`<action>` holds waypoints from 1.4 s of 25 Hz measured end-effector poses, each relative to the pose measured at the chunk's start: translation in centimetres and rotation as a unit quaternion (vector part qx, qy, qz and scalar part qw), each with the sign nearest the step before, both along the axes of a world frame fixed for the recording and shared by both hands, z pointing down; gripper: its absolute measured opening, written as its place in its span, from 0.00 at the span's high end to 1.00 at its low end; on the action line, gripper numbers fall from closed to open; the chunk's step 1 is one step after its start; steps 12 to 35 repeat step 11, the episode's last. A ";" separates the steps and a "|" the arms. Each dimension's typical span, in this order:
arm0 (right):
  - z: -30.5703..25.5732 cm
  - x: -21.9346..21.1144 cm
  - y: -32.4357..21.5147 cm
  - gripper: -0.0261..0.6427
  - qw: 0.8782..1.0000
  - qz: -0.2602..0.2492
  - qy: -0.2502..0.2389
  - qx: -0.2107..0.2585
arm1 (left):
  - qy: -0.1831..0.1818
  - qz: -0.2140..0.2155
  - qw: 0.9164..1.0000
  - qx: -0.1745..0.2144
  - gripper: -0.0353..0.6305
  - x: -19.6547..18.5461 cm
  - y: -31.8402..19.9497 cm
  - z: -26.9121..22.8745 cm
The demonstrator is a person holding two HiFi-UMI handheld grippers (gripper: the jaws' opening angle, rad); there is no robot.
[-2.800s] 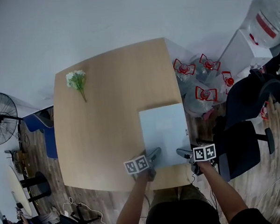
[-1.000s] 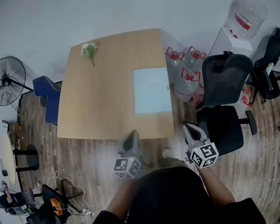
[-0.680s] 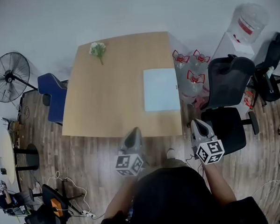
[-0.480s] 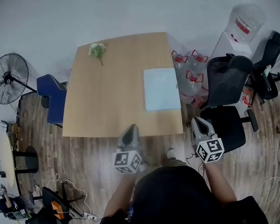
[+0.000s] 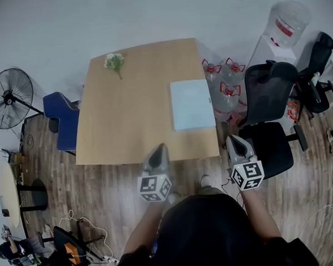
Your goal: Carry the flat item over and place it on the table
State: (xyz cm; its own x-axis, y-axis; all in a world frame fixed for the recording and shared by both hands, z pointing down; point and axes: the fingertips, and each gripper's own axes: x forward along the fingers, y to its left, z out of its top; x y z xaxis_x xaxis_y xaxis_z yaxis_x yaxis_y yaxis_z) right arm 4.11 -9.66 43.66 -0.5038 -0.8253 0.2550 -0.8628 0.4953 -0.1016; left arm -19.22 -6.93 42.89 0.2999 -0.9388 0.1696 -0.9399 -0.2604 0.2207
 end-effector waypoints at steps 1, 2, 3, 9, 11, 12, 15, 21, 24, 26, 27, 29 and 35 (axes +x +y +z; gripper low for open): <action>0.0 -0.1 -0.1 0.96 1.000 -0.001 0.002 0.000 | -0.002 0.003 1.000 -0.001 0.95 0.1 -0.1 0.1; 0.0 -0.2 -0.2 0.96 1.000 -0.005 0.004 0.000 | -0.004 0.006 1.000 -0.002 0.95 0.3 -0.3 0.1; 0.0 -0.3 -0.2 0.96 1.000 -0.008 0.008 0.001 | -0.007 0.010 1.000 -0.002 0.95 0.5 -0.4 0.2; 0.1 0.6 -1.0 0.96 1.000 -0.014 0.007 0.004 | -0.006 0.008 1.000 -0.007 0.95 1.2 -1.2 0.5; 0.2 0.9 -1.5 0.96 1.000 -0.013 0.005 0.004 | -0.004 0.006 1.000 -0.008 0.95 1.4 -1.8 0.5; 0.2 0.9 -1.5 0.96 1.000 -0.013 0.005 0.004 | -0.004 0.006 1.000 -0.008 0.95 1.4 -1.8 0.5; 0.2 0.9 -1.5 0.96 1.000 -0.013 0.005 0.004 | -0.004 0.006 1.000 -0.008 0.95 1.4 -1.8 0.5; 0.2 0.9 -1.5 0.96 1.000 -0.013 0.005 0.004 | -0.004 0.006 1.000 -0.008 0.95 1.4 -1.8 0.5; 0.2 0.9 -1.5 0.96 1.000 -0.013 0.005 0.004 | -0.004 0.006 1.000 -0.008 0.95 1.4 -1.8 0.5; 0.2 0.9 -1.5 0.96 1.000 -0.013 0.005 0.004 | -0.004 0.006 1.000 -0.008 0.95 1.4 -1.8 0.5; 0.2 0.9 -1.5 0.96 1.000 -0.013 0.005 0.004 | -0.004 0.006 1.000 -0.008 0.95 1.4 -1.8 0.5; 0.2 0.9 -1.5 0.96 1.000 -0.013 0.005 0.004 | -0.004 0.006 1.000 -0.008 0.95 1.4 -1.8 0.5; 0.2 0.9 -1.5 0.96 1.000 -0.013 0.005 0.004 | -0.004 0.006 1.000 -0.008 0.95 1.4 -1.8 0.5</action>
